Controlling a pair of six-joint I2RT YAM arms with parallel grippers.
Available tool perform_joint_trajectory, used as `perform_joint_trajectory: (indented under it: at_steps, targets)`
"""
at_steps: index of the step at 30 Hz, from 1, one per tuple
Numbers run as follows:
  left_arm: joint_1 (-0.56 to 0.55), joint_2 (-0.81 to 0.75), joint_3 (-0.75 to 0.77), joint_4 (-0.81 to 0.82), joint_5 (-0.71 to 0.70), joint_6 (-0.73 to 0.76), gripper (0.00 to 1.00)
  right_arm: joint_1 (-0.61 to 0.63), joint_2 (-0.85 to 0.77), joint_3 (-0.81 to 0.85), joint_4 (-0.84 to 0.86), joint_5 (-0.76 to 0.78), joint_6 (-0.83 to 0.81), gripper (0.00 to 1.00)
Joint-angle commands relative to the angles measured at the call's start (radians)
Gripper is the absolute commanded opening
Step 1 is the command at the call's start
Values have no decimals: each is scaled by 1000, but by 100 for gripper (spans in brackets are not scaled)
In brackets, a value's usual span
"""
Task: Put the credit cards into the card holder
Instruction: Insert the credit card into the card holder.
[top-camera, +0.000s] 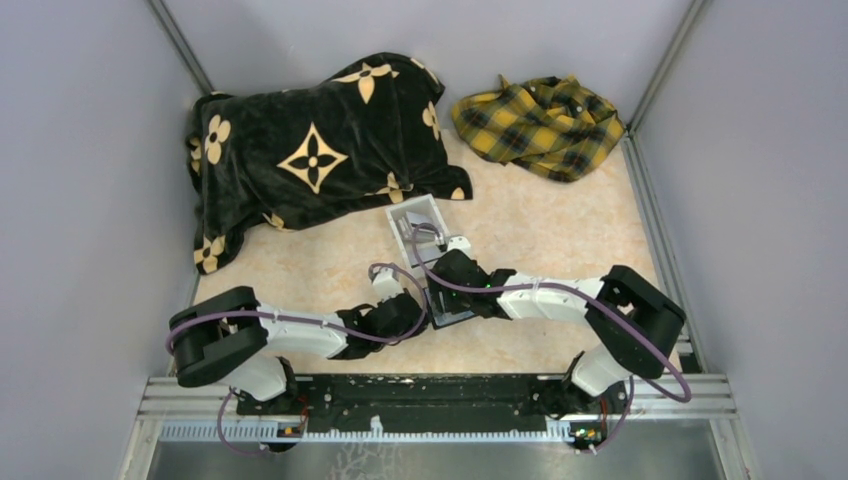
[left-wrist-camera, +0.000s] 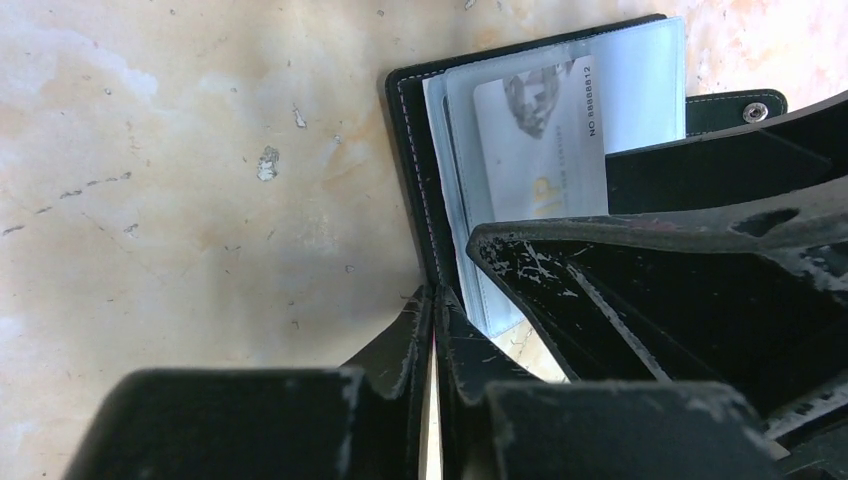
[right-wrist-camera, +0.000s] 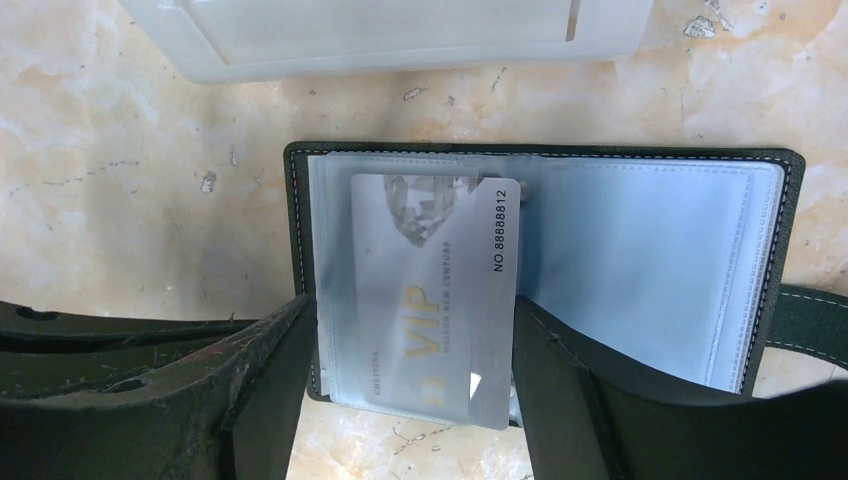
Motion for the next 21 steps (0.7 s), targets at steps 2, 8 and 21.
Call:
perform_joint_trajectory:
  at_steps: [2,8,21]
  targets:
    - [-4,44,-70,-150,56,13,6,43,117,-4,-100,10,28,70]
    - [-4,35,-92,-137,50,-5,2,69,181,24,-123,42,35,69]
    - [-4,53,-80,-134,50,-12,2,116,244,67,-194,118,79,58]
